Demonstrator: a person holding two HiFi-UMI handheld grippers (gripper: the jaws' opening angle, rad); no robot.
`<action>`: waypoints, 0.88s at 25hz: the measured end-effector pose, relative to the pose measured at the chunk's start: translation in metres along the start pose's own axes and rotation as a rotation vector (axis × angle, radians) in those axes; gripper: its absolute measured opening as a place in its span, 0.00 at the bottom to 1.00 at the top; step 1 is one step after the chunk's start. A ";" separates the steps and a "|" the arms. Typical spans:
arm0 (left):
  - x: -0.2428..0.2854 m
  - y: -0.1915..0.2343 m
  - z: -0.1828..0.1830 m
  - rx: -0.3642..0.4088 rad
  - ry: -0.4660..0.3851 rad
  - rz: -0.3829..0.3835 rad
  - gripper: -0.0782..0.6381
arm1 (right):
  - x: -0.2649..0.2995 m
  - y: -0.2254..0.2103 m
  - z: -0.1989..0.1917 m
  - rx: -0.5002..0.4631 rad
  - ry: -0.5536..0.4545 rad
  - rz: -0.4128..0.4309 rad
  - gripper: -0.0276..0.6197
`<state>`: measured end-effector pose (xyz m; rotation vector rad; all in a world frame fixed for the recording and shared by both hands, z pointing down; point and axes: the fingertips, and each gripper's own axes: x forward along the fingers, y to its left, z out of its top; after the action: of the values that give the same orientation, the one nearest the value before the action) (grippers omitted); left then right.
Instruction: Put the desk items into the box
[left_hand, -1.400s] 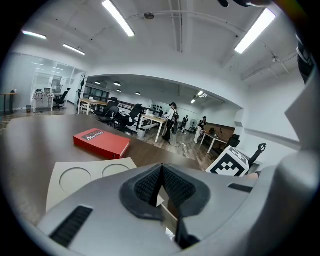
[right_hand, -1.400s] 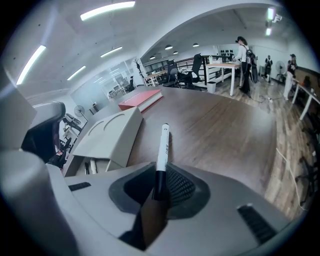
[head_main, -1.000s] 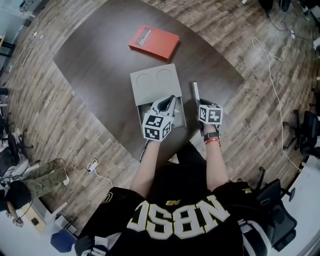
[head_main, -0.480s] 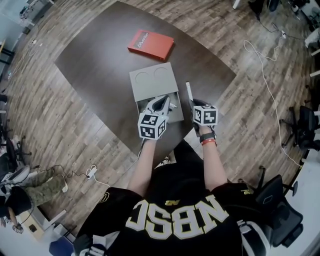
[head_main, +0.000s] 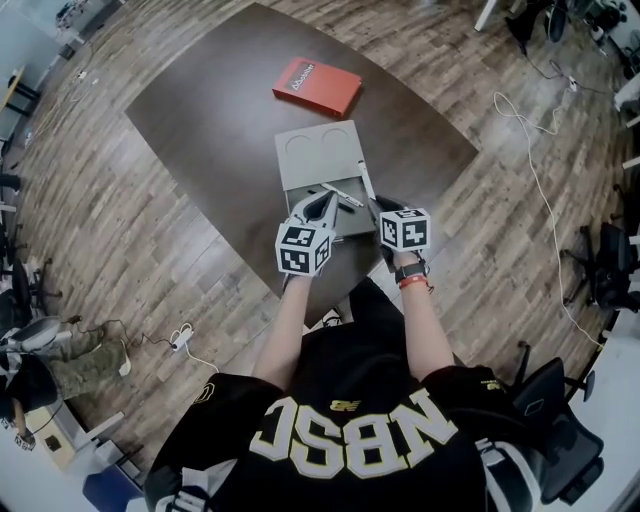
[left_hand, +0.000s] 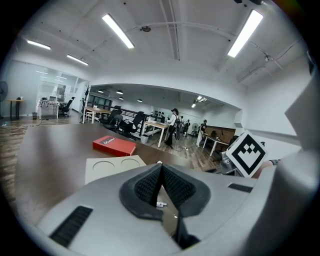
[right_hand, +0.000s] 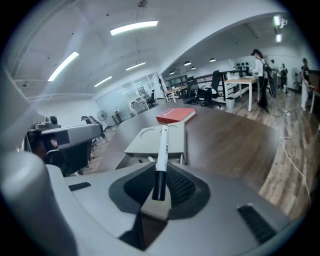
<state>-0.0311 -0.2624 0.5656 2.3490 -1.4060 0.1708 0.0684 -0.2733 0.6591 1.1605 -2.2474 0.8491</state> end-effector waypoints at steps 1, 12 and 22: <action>-0.004 0.002 0.000 0.001 -0.001 0.006 0.13 | 0.002 0.006 0.000 -0.012 0.004 0.011 0.16; -0.039 0.038 -0.001 -0.030 -0.026 0.110 0.13 | 0.033 0.064 -0.006 -0.153 0.079 0.159 0.16; -0.058 0.072 -0.008 -0.084 -0.039 0.207 0.13 | 0.063 0.106 -0.020 -0.309 0.177 0.300 0.16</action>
<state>-0.1209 -0.2418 0.5752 2.1481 -1.6424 0.1209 -0.0514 -0.2461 0.6810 0.5960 -2.3308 0.6518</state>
